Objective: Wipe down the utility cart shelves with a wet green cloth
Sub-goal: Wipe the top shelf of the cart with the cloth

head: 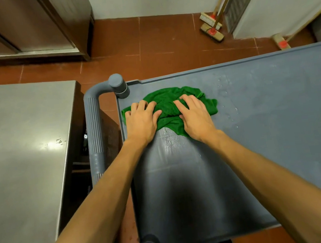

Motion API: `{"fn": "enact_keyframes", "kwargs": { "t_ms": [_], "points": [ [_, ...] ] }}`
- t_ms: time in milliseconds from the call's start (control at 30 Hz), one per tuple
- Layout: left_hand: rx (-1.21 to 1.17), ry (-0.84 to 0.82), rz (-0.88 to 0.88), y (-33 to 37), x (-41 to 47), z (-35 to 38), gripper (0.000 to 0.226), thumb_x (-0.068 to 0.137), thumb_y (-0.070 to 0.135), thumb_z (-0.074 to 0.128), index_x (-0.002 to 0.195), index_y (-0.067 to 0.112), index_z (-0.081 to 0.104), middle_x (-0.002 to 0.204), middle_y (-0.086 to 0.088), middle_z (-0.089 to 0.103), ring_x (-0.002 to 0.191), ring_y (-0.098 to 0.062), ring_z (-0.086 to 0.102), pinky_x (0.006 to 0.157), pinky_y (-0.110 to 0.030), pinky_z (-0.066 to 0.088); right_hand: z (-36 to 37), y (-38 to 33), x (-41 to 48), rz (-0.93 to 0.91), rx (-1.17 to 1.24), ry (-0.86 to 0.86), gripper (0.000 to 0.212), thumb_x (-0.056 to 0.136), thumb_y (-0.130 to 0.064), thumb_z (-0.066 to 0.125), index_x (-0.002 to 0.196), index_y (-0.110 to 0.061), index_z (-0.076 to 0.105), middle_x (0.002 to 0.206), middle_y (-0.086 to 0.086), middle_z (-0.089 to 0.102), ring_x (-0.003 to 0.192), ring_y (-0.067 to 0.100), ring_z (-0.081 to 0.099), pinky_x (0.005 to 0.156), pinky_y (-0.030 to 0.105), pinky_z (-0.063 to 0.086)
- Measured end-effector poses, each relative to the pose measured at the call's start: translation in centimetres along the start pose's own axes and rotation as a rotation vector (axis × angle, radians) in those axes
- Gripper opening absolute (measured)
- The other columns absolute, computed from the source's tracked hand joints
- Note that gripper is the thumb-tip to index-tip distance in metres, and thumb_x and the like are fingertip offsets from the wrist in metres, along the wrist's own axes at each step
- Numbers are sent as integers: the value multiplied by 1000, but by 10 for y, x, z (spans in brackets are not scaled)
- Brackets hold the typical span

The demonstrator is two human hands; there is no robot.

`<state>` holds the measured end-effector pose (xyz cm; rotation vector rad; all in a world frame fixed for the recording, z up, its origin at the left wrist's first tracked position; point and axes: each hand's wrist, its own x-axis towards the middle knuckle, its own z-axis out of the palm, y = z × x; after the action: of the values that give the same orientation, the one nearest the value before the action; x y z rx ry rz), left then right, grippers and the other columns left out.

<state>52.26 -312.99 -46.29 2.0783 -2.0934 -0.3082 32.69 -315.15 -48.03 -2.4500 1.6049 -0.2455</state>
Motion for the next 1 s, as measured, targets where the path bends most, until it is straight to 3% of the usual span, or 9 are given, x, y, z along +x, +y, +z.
{"fn": "enact_keyframes", "kwargs": {
  "t_ms": [233, 1000],
  "points": [
    [-21, -31, -99, 18, -49, 5, 37, 101, 41, 51, 127, 17, 61, 120, -9, 59, 111, -35, 50, 85, -49, 42, 1, -2, -41, -76, -4, -44, 64, 74, 0, 67, 135, -12, 51, 136, 13, 48, 126, 34, 42, 108, 44, 35],
    [-107, -103, -338, 95, -225, 14, 41, 98, 42, 54, 130, 18, 60, 122, -10, 58, 113, -35, 50, 86, -50, 50, -18, 1, -204, -244, 37, -201, 67, 76, -1, 62, 141, -15, 47, 142, 15, 45, 133, 35, 37, 115, 44, 26]
  ]
}}
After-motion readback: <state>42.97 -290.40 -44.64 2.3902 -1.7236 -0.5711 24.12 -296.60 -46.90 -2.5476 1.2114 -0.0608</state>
